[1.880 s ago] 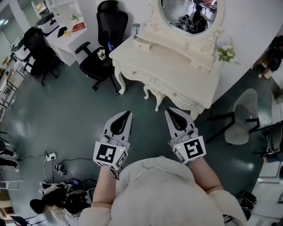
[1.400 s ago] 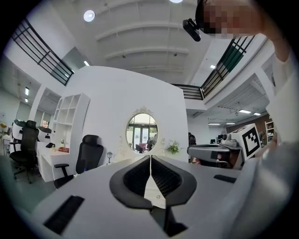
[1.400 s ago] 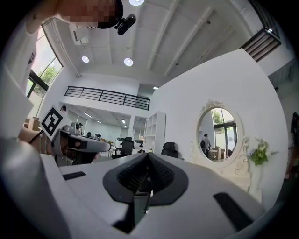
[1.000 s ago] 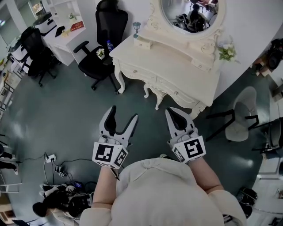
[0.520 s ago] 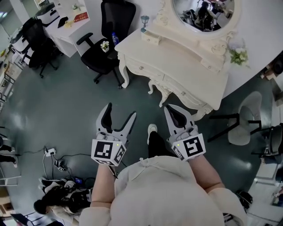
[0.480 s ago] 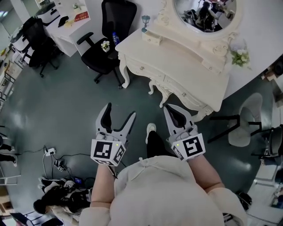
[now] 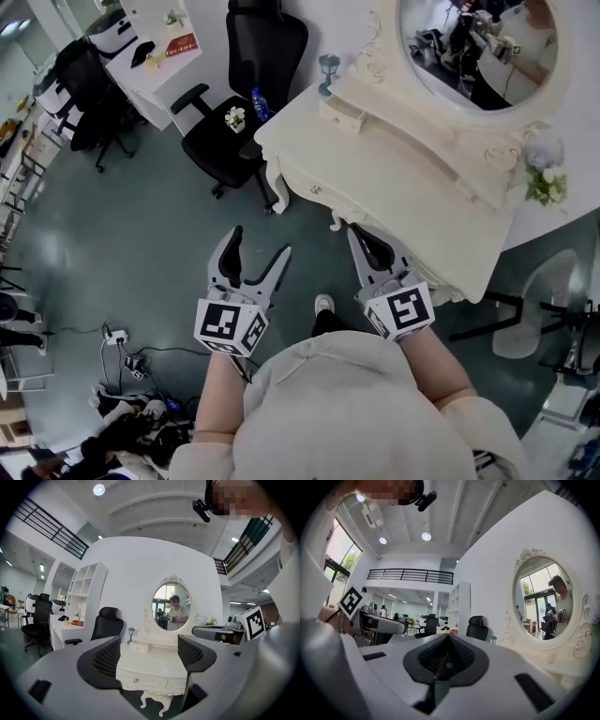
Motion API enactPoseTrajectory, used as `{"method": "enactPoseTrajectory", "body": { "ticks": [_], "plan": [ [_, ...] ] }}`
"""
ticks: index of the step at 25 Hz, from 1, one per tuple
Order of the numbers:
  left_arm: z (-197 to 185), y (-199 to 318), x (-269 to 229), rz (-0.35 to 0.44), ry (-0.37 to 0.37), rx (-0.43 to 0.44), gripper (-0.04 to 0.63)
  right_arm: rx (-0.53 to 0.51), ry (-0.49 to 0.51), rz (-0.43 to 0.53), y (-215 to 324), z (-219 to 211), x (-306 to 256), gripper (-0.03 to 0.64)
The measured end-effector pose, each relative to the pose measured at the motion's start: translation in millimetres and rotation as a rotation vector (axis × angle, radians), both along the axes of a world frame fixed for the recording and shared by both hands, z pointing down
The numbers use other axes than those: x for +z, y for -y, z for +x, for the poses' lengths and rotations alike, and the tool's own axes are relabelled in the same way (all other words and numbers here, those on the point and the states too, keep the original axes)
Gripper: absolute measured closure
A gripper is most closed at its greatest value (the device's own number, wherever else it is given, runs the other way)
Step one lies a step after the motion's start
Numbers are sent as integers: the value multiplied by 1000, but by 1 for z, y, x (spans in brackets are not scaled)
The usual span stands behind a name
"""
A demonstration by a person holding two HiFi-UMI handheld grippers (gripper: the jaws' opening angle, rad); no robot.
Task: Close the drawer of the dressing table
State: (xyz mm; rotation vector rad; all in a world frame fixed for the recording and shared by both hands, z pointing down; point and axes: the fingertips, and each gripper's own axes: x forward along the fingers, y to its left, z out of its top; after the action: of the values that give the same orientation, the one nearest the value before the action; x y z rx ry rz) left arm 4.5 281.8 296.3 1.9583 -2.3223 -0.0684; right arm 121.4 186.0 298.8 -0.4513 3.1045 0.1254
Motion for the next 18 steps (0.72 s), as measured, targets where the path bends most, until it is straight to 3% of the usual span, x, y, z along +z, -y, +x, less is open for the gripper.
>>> {"method": "enactPoseTrajectory", "body": {
  "ticks": [10, 18],
  "plan": [
    [-63, 138, 1, -32, 51, 74, 215, 84, 3, -5, 140, -58, -4, 611],
    [-103, 230, 20, -77, 23, 188, 215, 191, -38, -6, 206, -89, 4, 611]
  ]
}}
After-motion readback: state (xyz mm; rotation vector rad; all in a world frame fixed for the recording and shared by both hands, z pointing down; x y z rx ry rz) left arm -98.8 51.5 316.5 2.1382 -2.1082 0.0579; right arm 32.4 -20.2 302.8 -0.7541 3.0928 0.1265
